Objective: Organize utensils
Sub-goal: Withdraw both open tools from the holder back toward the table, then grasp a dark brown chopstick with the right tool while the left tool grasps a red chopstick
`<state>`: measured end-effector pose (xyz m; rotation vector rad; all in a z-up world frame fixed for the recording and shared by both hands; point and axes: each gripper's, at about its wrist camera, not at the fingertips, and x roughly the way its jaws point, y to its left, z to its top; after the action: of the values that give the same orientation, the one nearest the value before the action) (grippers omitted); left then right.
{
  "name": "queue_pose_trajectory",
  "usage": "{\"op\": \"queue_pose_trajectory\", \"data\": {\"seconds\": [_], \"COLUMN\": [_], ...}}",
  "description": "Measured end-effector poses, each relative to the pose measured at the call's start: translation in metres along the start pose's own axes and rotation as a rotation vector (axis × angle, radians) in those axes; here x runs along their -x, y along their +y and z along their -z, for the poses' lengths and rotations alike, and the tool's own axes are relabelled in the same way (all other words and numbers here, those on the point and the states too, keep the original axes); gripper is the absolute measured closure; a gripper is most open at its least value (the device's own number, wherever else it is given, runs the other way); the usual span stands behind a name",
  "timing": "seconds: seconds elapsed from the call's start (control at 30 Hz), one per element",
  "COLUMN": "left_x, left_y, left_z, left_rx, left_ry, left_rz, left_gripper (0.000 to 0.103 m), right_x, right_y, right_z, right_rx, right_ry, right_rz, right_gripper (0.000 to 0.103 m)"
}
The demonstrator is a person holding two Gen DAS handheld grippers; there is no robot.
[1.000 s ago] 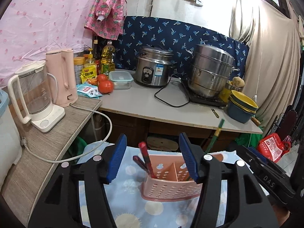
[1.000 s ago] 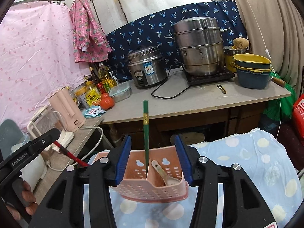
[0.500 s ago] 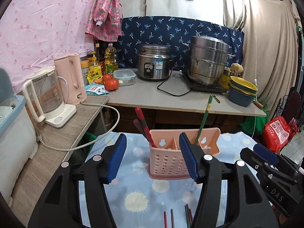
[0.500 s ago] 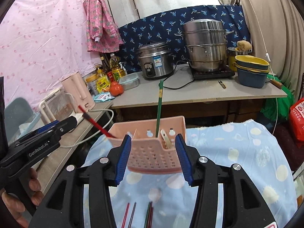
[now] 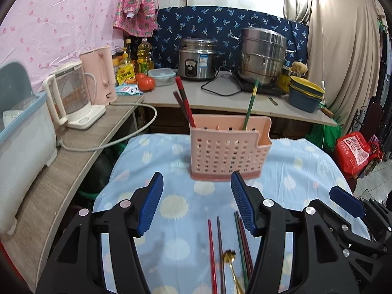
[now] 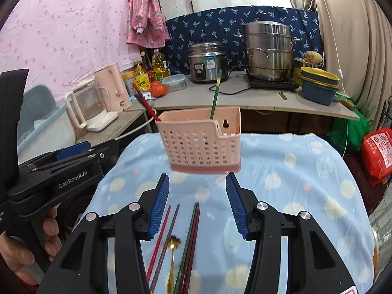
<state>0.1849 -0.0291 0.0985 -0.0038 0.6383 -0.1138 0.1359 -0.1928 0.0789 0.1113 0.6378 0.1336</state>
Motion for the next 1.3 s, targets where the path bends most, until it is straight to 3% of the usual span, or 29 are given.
{"op": "queue_pose_trajectory", "data": {"seconds": [0.47,0.87,1.3], "left_x": [0.013,0.01,0.006], "left_y": [0.011,0.014,-0.001], "left_z": [0.096,0.184,0.205], "left_rx": [0.004,0.003,-0.045], "left_ry": [0.14,0.296,0.331], "left_rz": [-0.004,0.025,0.038], "left_gripper": [0.049,0.05,0.054], "right_x": [0.019,0.012,-0.001], "right_y": [0.011,0.013,0.016], "right_z": [0.091,0.175,0.194], "right_rx": [0.032,0.023,0.026], "right_ry": [0.139,0.291,0.346], "right_rz": [0.034,0.021,0.012], "right_gripper": [0.055,0.069,0.079]}}
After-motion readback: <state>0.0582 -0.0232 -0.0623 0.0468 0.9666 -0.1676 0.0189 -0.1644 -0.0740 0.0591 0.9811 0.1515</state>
